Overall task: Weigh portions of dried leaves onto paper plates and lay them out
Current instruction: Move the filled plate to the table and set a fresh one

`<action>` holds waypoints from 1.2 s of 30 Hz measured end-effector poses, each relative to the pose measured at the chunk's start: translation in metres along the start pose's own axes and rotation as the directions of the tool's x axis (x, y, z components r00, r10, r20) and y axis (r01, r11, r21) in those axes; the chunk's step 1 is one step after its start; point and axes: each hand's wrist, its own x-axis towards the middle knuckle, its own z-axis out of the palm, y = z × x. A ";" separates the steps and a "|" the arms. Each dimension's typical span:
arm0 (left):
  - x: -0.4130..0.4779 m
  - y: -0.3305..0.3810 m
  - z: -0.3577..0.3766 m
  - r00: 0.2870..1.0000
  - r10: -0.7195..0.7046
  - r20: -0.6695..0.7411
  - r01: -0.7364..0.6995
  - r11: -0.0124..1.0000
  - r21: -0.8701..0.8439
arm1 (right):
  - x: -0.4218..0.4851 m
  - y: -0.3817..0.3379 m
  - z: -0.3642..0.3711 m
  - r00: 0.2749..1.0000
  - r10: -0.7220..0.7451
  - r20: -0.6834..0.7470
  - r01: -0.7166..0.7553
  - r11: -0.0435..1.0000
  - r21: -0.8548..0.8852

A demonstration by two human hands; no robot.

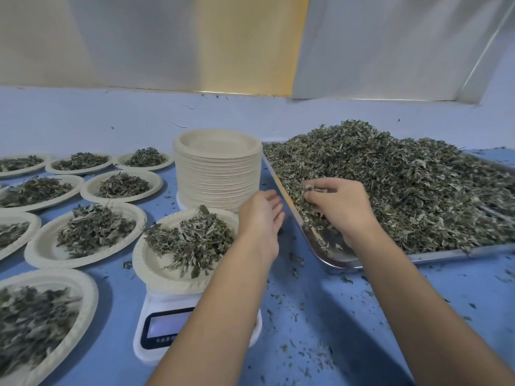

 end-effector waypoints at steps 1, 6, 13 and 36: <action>-0.001 0.004 -0.001 1.000 -0.006 0.000 0.006 1.000 -0.001 | -0.002 -0.007 0.003 0.999 0.001 0.052 -0.004 0.998 0.066; -0.005 0.036 -0.013 0.998 0.011 0.063 -0.008 0.999 -0.049 | -0.016 -0.043 0.029 0.971 -0.140 0.193 0.119 0.986 0.116; -0.011 0.073 -0.056 0.986 0.079 0.150 -0.065 0.993 -0.098 | -0.040 -0.074 0.076 0.902 -0.369 0.222 0.376 0.927 0.014; -0.001 0.103 -0.106 0.990 0.112 0.085 -0.094 0.975 -0.200 | -0.041 -0.071 0.100 0.915 -0.308 0.261 0.303 0.951 0.059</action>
